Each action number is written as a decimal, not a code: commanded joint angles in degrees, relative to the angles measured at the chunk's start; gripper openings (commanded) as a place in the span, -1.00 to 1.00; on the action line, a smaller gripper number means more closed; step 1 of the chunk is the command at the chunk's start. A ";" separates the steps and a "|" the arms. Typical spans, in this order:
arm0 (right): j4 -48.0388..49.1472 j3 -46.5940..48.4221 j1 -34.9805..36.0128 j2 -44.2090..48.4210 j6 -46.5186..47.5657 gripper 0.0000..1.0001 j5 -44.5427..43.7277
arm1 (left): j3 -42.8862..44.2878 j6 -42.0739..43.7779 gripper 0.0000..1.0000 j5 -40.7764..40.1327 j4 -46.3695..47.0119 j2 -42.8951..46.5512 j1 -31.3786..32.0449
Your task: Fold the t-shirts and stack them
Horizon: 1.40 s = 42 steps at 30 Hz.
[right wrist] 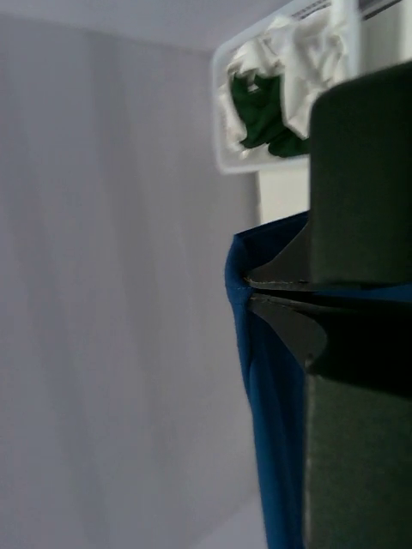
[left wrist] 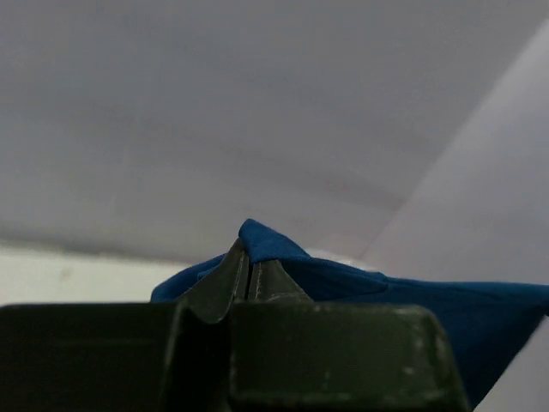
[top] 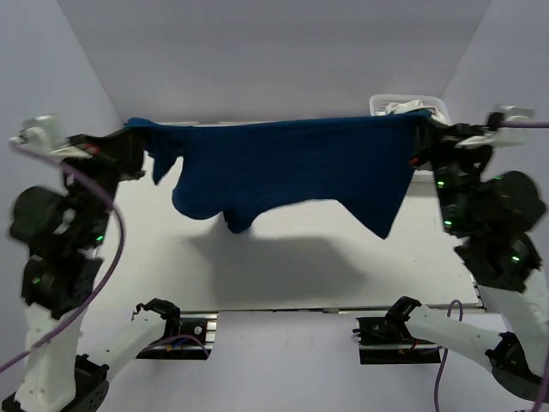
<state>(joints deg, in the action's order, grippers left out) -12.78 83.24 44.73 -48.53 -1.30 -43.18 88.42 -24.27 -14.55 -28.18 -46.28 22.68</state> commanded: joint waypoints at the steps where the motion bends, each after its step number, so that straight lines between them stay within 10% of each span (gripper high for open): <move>1: -2.60 10.23 -0.34 1.68 5.08 -1.00 8.98 | 9.54 5.82 -1.00 9.25 5.16 3.21 -0.26; 14: -7.18 17.75 -0.35 4.32 3.14 -1.00 22.54 | 28.83 8.80 -1.00 17.28 -1.70 0.14 -0.26; 25: 9.69 -8.52 -1.40 -8.84 1.66 -1.00 -5.05 | 0.55 7.76 -1.00 -7.40 3.22 -11.17 0.53; 30: 11.19 -21.43 -7.71 -22.62 -11.78 -1.00 -0.02 | -18.53 0.99 -1.00 -10.61 6.54 -20.76 -1.84; 33: 11.54 -22.51 -11.59 -32.13 -16.71 -1.00 5.96 | -22.77 -0.86 -0.23 -10.16 9.81 -31.79 -3.86; 34: 10.76 -21.81 -11.94 -35.89 -18.11 -0.88 8.09 | -21.46 -0.86 0.57 -10.15 8.77 -35.42 -4.56; 36: 5.34 -17.87 -13.70 -42.06 -19.87 -0.23 10.38 | -14.62 -0.86 0.99 -11.21 4.92 -42.63 -5.27; 39: -0.66 -11.71 -13.88 -47.44 -20.67 0.52 9.70 | -7.22 -1.48 1.00 -11.91 -1.43 -51.00 -5.98; 42: 1.26 -13.62 -13.88 -45.60 -21.02 0.81 11.27 | -9.22 -1.48 1.00 -8.49 0.58 -49.26 -5.98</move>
<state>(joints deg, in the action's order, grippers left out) -12.23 67.00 30.55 -97.84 -19.44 -33.19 76.90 -24.73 -23.38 -27.81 -101.43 16.53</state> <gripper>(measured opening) 0.892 0.995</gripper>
